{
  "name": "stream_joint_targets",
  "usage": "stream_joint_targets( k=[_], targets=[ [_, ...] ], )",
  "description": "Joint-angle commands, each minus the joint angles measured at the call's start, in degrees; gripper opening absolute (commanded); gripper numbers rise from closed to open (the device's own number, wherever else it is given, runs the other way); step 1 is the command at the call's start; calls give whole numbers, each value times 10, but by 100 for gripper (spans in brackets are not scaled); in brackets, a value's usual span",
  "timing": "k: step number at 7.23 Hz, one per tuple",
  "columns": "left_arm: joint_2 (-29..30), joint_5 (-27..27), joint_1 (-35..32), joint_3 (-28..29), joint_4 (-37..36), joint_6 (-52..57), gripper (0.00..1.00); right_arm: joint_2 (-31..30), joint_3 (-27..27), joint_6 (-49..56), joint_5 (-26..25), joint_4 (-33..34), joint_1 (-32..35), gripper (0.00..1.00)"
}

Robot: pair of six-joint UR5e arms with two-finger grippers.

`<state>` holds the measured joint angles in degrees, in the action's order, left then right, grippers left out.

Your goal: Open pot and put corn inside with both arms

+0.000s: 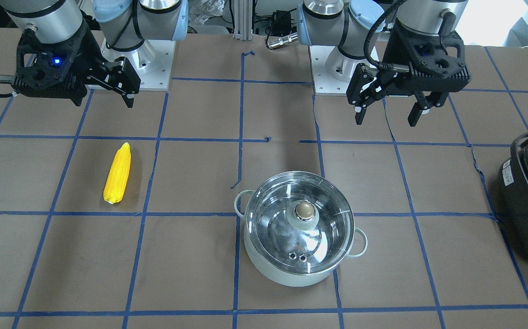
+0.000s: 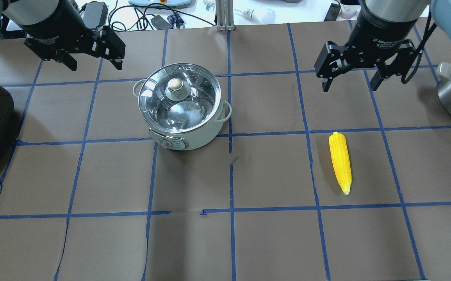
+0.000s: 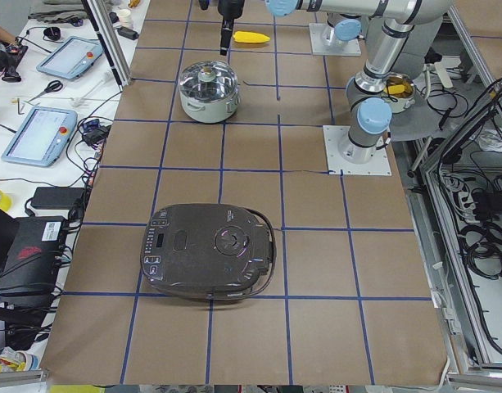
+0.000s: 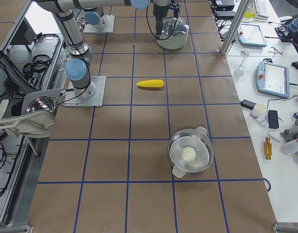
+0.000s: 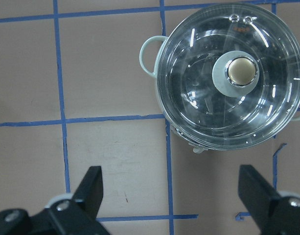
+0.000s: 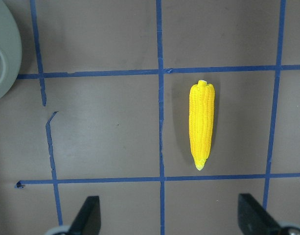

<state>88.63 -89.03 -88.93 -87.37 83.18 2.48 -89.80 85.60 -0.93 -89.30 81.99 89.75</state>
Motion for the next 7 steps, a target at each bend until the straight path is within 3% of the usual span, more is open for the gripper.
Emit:
stream_joint_targets(
  k=[1, 3, 7],
  targets=[
    [-6, 5, 20, 0, 34, -6, 98, -3, -4, 1, 2, -1, 0, 100],
    [-3, 6, 20, 5, 75, -6, 98, -1, 4, -2, -6, -2, 0, 100],
    [1, 2, 16, 3, 75, -8, 97, -4, 2, -5, 3, 1, 2, 100]
  ],
)
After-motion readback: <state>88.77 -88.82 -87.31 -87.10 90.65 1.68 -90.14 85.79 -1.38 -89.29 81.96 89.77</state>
